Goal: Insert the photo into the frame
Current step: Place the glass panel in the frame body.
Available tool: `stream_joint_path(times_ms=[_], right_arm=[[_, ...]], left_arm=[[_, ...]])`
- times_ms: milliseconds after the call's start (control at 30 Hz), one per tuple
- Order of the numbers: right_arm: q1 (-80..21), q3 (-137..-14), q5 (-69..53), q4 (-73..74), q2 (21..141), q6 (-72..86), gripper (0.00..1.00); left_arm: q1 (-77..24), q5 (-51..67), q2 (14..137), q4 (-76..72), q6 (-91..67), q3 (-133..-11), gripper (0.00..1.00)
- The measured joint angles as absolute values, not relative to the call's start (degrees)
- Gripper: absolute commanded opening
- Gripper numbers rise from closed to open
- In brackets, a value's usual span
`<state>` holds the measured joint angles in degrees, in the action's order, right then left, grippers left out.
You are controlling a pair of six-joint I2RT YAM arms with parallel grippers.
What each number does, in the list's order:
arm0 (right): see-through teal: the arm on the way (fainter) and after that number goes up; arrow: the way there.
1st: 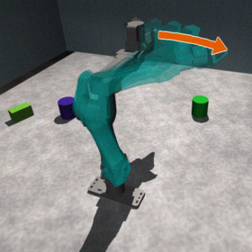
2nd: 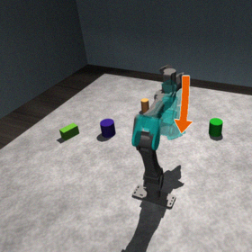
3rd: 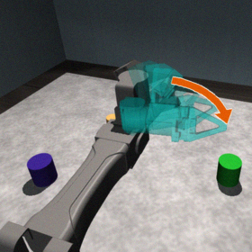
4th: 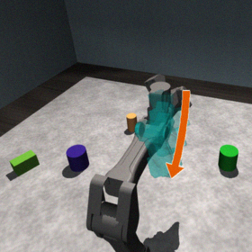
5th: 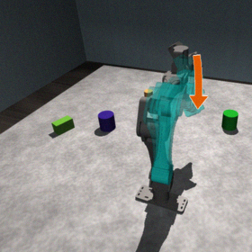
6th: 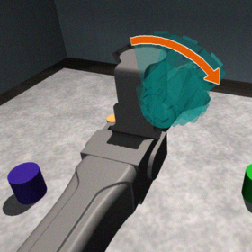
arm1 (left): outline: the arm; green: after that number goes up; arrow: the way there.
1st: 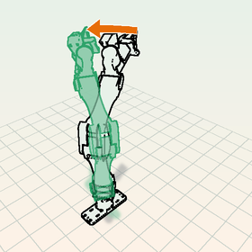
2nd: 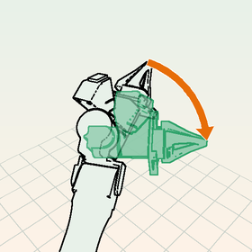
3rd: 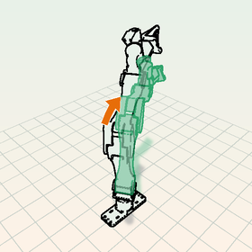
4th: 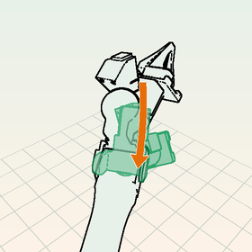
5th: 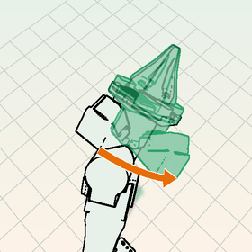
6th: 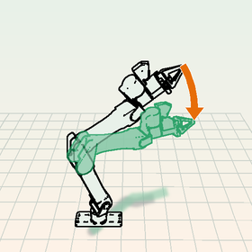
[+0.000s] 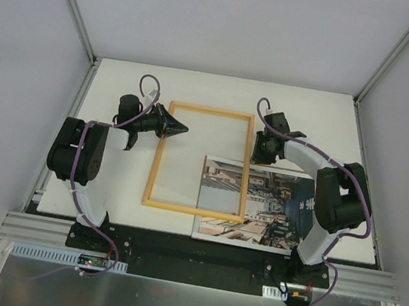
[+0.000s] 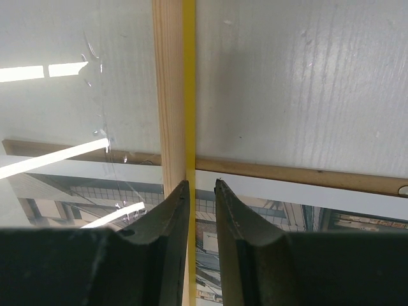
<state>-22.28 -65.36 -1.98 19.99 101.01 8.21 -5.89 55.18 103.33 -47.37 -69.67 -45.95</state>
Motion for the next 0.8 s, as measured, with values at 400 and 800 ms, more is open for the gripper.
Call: stream_joint_path(times_ms=[400, 800], right_arm=[[-22.28, -65.36, -1.72, 20.01, 101.01, 8.01, 0.25], [-22.28, -65.36, -1.56, 20.03, 101.01, 7.88, 0.25]], left_arm=[[-5.52, 55.27, 103.33, -48.6, -69.93, -45.17, 0.0], [-5.41, 55.24, 103.88, -49.6, -70.15, -45.1, 0.0]])
